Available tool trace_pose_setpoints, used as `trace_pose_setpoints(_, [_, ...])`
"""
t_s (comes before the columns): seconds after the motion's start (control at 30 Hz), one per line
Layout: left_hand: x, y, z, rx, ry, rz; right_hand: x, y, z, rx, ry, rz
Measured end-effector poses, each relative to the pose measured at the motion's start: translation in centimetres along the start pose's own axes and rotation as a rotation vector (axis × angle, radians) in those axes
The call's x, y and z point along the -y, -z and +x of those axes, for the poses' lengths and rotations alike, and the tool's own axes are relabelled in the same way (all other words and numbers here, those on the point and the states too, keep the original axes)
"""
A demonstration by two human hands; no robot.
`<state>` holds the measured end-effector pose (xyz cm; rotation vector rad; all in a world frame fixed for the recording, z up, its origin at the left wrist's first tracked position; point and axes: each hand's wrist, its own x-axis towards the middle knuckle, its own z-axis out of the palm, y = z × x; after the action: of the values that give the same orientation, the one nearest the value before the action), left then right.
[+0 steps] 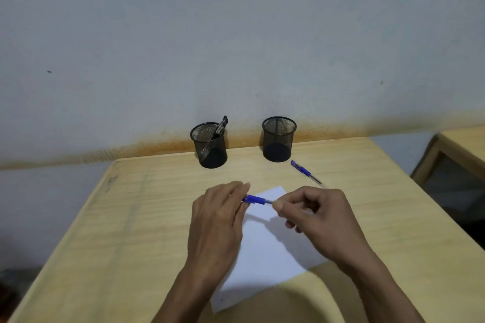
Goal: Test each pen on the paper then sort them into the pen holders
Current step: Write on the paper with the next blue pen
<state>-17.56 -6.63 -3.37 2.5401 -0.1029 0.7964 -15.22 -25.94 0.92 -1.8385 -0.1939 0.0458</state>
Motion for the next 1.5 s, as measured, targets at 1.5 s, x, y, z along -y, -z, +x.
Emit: trace_pose_setpoints(1.5, [9.4,-2.0,8.0,0.294,0.535,-0.070,-4.2,-3.7,3.9,-0.149,-0.103,0.431])
